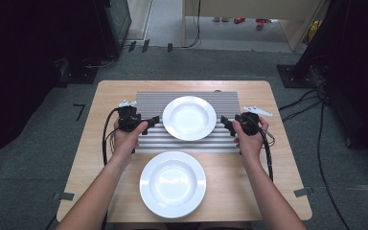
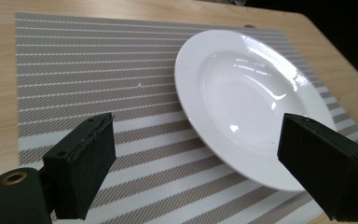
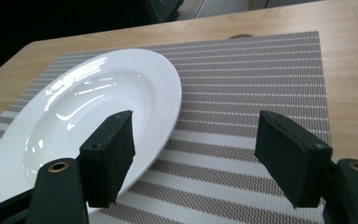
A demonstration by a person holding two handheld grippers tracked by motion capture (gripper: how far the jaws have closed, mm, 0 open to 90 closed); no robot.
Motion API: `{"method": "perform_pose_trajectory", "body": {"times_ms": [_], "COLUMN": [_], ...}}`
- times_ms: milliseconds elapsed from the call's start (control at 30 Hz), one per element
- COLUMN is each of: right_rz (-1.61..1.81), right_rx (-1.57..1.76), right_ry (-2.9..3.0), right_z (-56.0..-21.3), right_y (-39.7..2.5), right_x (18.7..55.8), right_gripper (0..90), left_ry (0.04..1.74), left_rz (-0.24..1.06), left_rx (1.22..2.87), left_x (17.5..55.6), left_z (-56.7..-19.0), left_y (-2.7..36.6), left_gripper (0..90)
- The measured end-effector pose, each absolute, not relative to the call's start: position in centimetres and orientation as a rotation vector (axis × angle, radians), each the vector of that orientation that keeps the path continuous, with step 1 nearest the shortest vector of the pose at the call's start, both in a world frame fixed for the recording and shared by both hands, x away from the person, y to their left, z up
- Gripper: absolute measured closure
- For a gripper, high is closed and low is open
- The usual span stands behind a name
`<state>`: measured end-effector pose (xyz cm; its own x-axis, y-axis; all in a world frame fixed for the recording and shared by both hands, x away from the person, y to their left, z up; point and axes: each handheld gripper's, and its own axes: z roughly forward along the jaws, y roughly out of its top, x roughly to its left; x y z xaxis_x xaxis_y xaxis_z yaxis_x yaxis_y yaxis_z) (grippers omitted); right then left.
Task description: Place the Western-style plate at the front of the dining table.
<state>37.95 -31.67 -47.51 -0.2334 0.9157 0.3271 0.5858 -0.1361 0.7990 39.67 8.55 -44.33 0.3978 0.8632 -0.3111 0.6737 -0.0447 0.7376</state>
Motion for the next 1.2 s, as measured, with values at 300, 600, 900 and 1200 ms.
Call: {"method": "perform_pose_trajectory", "body": {"times_ms": [300, 600, 900, 1200], "right_rz": [1.302, 1.290, 1.280, 1.266], "right_rx": [1.694, 1.685, 1.704, 1.726], "right_ry": [1.800, 1.825, 1.819, 1.800], "right_z": [-48.1, -48.3, -48.5, -48.7], "right_y": [-32.7, -33.9, -35.5, -37.2], "right_x": [36.0, 33.8, 31.7, 29.8], "right_gripper": [28.6, 26.6, 25.7, 25.0], "left_ry": [1.380, 1.409, 1.420, 1.457], "left_rz": [0.259, 0.290, 0.332, 0.351], "left_rx": [1.747, 1.715, 1.692, 1.680], "left_x": [37.3, 35.2, 32.6, 30.2], "left_z": [-45.8, -46.3, -46.6, -47.7], "left_y": [10.6, 13.2, 15.6, 18.4], "left_gripper": [11.2, 11.2, 11.2, 11.2]}}
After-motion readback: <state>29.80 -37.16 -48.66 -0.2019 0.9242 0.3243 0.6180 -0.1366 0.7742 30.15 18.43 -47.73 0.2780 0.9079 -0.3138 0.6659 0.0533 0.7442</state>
